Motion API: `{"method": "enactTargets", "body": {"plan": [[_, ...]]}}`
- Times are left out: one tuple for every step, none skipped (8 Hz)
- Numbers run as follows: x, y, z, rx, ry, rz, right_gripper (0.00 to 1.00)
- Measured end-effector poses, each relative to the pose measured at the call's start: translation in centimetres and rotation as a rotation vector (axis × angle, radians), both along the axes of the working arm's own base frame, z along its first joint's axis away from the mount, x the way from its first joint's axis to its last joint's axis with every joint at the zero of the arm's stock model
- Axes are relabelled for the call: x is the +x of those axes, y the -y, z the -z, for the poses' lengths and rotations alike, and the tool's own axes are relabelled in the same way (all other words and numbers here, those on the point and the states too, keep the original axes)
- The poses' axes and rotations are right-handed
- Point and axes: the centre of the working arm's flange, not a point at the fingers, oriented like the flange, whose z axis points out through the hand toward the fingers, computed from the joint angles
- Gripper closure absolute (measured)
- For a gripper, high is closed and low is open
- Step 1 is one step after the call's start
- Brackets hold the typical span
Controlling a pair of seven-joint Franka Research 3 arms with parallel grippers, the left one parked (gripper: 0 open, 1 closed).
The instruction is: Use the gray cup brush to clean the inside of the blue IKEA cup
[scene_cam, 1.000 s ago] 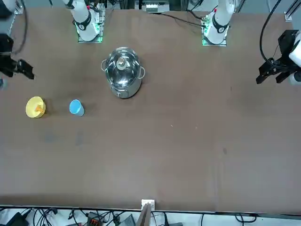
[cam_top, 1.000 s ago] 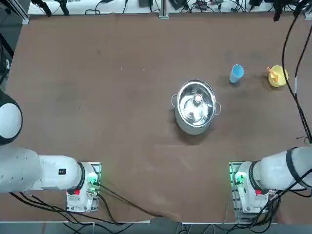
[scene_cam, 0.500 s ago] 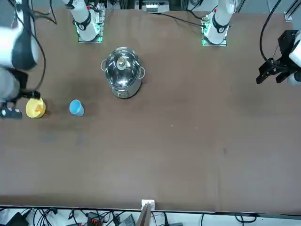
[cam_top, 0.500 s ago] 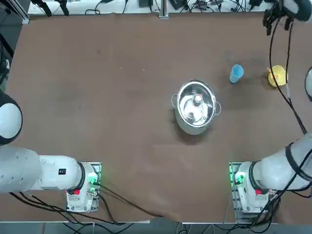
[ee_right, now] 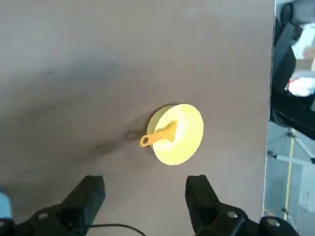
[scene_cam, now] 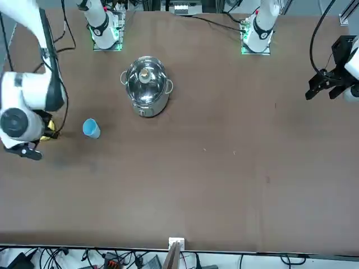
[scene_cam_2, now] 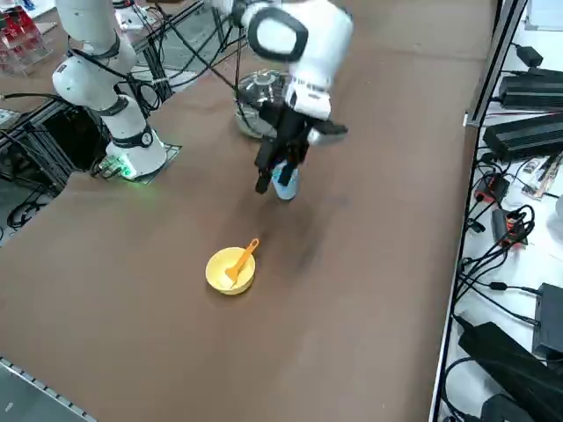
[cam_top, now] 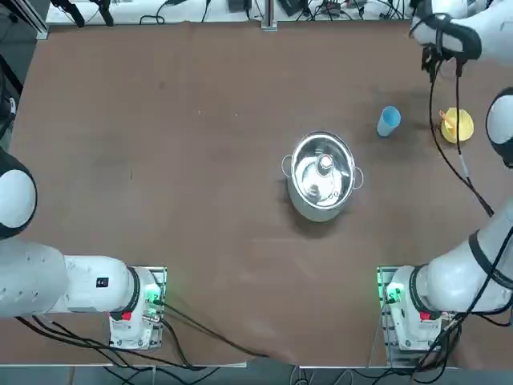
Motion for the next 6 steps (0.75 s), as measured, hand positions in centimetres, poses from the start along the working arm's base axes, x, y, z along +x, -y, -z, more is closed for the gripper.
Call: {"method": "enactTargets", "body": {"plan": [[-0.3, 0.1, 2.0, -0.028, -0.017, 0.011, 0.02], [-0.5, 0.2, 3.8, -0.064, -0.029, 0.002, 0.07], [-0.8, 0.4, 5.4, -0.105, -0.022, -0.009, 0.08], [-1.4, 0.4, 7.0, -0.140, -0.008, -0.012, 0.14], [-1.9, 0.4, 8.6, -0.172, -0.003, -0.012, 0.16], [-2.2, 0.3, 10.0, -0.211, 0.002, -0.018, 0.18]]}}
